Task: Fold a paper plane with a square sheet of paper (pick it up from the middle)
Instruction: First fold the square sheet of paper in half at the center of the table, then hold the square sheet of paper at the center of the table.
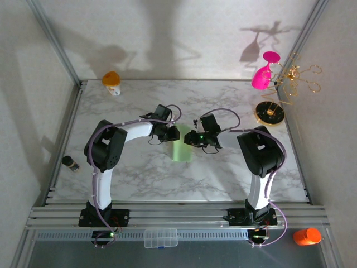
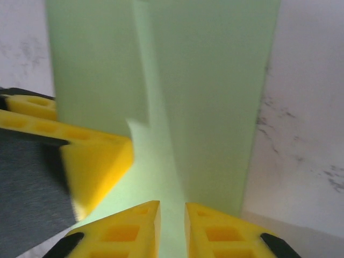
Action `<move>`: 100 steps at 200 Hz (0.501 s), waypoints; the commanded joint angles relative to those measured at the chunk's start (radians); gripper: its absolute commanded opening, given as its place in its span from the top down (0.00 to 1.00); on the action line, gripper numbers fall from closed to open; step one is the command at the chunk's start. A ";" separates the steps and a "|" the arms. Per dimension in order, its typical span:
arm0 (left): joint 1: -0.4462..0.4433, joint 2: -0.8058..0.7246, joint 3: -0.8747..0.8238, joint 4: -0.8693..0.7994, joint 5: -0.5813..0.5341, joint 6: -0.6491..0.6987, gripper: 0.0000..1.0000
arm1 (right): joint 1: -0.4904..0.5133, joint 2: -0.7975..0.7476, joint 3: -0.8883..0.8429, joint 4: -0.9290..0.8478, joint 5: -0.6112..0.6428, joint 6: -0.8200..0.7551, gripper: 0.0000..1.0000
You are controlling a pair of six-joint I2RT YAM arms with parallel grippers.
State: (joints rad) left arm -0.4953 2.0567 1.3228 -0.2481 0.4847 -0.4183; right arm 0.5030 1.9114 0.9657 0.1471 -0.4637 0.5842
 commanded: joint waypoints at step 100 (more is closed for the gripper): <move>-0.055 -0.224 -0.124 -0.019 -0.185 -0.226 0.46 | 0.008 0.051 0.033 -0.102 0.042 0.098 0.81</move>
State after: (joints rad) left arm -0.5129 1.8587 1.2171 -0.2584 0.3172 -0.6060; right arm 0.5026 1.9209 0.9901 0.1127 -0.4427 0.6655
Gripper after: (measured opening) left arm 0.515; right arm 0.191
